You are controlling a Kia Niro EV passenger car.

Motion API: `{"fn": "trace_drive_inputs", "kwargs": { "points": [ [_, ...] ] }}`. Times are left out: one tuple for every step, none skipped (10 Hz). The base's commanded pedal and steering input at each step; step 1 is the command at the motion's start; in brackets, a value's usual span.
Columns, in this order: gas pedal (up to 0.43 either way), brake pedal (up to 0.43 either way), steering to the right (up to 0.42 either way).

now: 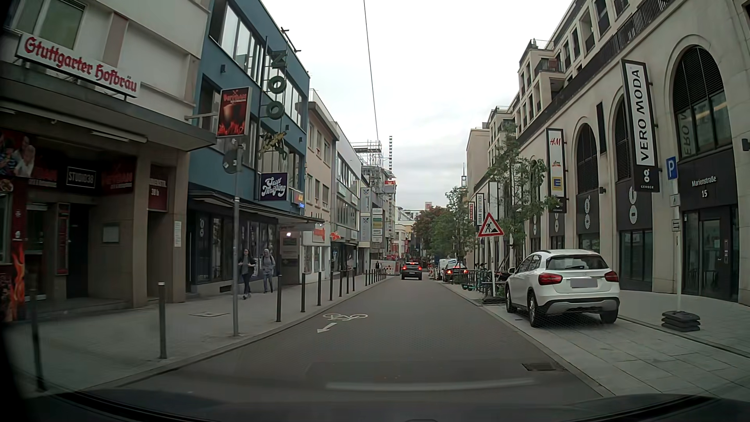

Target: Follow the waypoints while adhering to traffic rules and regulations

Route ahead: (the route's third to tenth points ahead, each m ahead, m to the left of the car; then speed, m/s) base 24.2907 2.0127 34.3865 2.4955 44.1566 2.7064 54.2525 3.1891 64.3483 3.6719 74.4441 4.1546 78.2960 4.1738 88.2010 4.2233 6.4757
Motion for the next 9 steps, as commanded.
{"fn": "trace_drive_inputs", "kwargs": {
  "points": [
    [0.118,0.000,0.073],
    [0.118,0.000,0.064],
    [0.110,0.000,0.046],
    [0.098,0.000,0.029],
    [0.098,0.000,0.022],
    [0.079,0.000,0.016],
    [0.067,0.000,0.010],
    [0.067,0.000,0.004],
    [0.059,0.000,-0.002]
  ]
}}
